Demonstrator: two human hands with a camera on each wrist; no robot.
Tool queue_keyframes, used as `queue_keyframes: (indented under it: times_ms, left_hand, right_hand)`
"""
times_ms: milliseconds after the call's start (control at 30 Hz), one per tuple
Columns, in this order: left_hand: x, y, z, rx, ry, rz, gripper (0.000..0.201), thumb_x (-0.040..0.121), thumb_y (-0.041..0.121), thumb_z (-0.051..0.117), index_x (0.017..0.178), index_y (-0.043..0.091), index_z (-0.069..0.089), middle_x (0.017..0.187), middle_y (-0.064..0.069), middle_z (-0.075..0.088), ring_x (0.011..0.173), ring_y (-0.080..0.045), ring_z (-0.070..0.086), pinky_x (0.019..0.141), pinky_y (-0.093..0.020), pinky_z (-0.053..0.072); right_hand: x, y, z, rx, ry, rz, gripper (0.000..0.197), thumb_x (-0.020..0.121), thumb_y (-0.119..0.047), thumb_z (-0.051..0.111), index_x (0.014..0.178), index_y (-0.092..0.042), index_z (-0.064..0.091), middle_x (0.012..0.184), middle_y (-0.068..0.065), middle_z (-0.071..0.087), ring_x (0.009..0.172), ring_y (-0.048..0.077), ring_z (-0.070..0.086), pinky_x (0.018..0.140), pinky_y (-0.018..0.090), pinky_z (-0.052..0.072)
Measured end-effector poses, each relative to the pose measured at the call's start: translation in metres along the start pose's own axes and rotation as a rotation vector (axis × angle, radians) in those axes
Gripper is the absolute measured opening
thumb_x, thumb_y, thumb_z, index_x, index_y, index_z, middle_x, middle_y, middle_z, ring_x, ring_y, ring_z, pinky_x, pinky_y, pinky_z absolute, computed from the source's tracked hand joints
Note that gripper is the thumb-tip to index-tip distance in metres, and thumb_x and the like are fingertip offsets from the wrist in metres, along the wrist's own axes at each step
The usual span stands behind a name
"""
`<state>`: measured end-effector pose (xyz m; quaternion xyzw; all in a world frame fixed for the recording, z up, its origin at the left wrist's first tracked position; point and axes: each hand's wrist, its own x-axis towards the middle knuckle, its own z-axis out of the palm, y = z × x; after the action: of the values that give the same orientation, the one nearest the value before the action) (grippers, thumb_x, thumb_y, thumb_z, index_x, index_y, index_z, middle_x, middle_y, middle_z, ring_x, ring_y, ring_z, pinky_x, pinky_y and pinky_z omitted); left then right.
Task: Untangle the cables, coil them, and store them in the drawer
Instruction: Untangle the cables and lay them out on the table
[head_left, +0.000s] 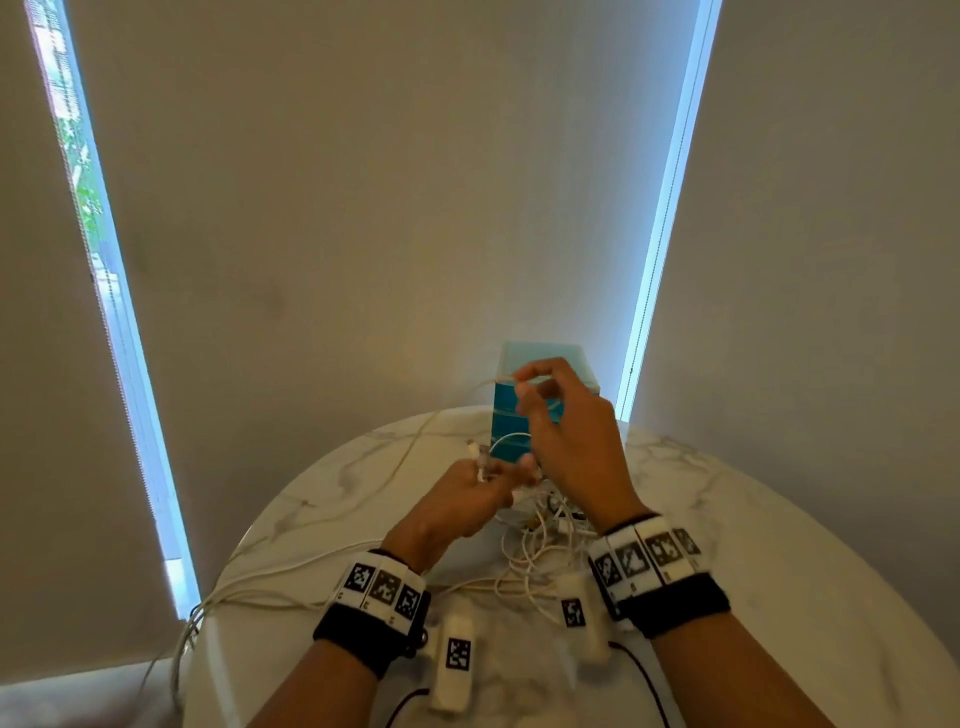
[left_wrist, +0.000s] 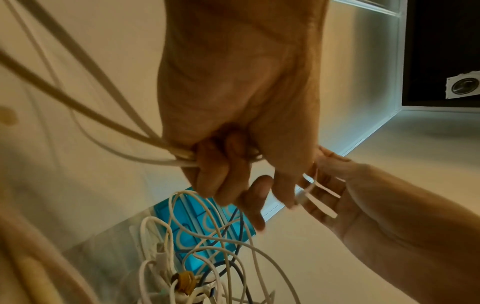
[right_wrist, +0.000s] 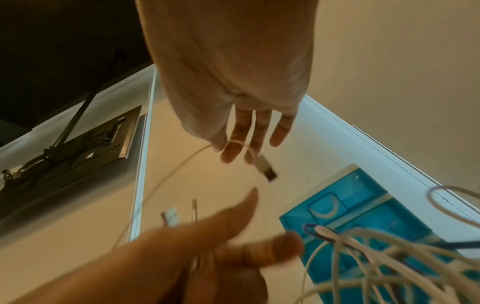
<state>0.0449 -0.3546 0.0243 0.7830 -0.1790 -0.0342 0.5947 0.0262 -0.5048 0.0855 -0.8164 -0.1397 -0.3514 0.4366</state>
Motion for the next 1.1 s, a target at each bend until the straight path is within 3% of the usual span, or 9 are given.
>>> queue_keyframes:
  times_ms: [100,200,333,433,567,767,867,1033,1100]
  left_hand:
    - [-0.007,0.004,0.003,0.07,-0.214,0.145,0.036,0.101,0.042,0.072,0.104,0.007,0.08,0.093,0.006,0.08,0.081,0.0,0.072,0.08,-0.021,0.055]
    - [-0.009,0.011,-0.002,-0.177,-0.142,0.209,0.029,0.102,0.034,0.072,0.11,0.006,0.075,0.067,0.01,0.06,0.056,-0.003,0.049,0.055,-0.019,0.038]
    - [0.001,0.01,-0.013,-0.352,0.18,0.241,0.023,0.104,0.017,0.068,0.127,0.016,0.07,0.071,0.005,0.05,0.056,-0.004,0.043,0.052,-0.017,0.037]
    - [0.005,0.004,-0.009,-0.19,0.255,0.203,0.018,0.107,0.023,0.064,0.123,0.026,0.071,0.097,0.009,0.067,0.074,0.008,0.061,0.073,-0.015,0.046]
    - [0.006,0.0,-0.003,-0.097,0.249,0.147,0.016,0.108,0.035,0.062,0.116,0.03,0.075,0.115,0.016,0.076,0.107,0.006,0.068,0.096,-0.021,0.05]
    - [0.01,-0.004,-0.001,-0.085,0.178,0.103,0.03,0.097,0.032,0.079,0.124,0.029,0.067,0.104,0.008,0.066,0.096,-0.009,0.066,0.086,-0.023,0.052]
    - [0.005,0.004,0.003,-0.132,0.113,0.132,0.027,0.101,0.031,0.073,0.124,0.017,0.07,0.097,0.01,0.074,0.091,0.001,0.07,0.076,-0.009,0.051]
    - [-0.004,0.012,0.008,0.035,0.065,0.161,0.05,0.106,0.061,0.048,0.103,0.023,0.08,0.099,0.014,0.08,0.095,0.005,0.071,0.085,-0.019,0.049]
    - [-0.005,0.01,0.012,0.144,0.023,0.147,0.06,0.105,0.069,0.041,0.083,0.028,0.078,0.086,0.009,0.079,0.082,0.001,0.07,0.084,-0.025,0.05]
  right_hand:
    - [0.024,0.004,-0.009,-0.128,-0.091,0.11,0.01,0.105,-0.04,0.064,0.11,-0.039,0.072,0.091,-0.017,0.067,0.084,0.003,0.065,0.073,0.021,0.054]
    - [0.026,0.014,-0.015,-0.277,-0.442,0.221,0.012,0.102,-0.032,0.068,0.104,-0.034,0.08,0.088,-0.019,0.066,0.083,0.005,0.062,0.074,0.02,0.047]
    - [0.004,0.016,-0.015,-0.128,-0.653,0.435,0.024,0.112,-0.018,0.047,0.126,-0.021,0.066,0.088,-0.008,0.061,0.072,0.005,0.053,0.063,0.018,0.043]
    - [-0.015,0.024,-0.01,0.104,-0.585,0.64,0.028,0.11,-0.008,0.04,0.135,-0.018,0.047,0.103,0.008,0.064,0.073,0.013,0.053,0.055,0.021,0.045]
    - [-0.033,0.04,-0.015,-0.006,-0.455,0.546,0.023,0.108,-0.01,0.046,0.116,-0.026,0.062,0.12,0.003,0.067,0.094,0.016,0.066,0.075,0.027,0.054]
    - [-0.059,0.045,-0.014,-0.083,-0.325,0.5,0.03,0.099,0.001,0.062,0.114,-0.025,0.061,0.13,0.008,0.051,0.099,0.019,0.071,0.09,0.033,0.064]
    - [-0.063,0.046,-0.018,0.058,-0.254,0.469,0.038,0.094,-0.002,0.075,0.116,-0.025,0.053,0.121,0.005,0.058,0.095,0.019,0.075,0.09,0.04,0.065]
    - [-0.067,0.036,-0.029,0.163,-0.252,0.319,0.02,0.088,-0.021,0.088,0.105,-0.023,0.076,0.101,-0.004,0.081,0.091,0.009,0.079,0.085,0.031,0.065]
    - [-0.067,0.034,-0.032,0.281,-0.16,0.289,0.022,0.086,-0.021,0.089,0.104,-0.018,0.077,0.095,-0.003,0.082,0.09,0.011,0.08,0.084,0.031,0.065]
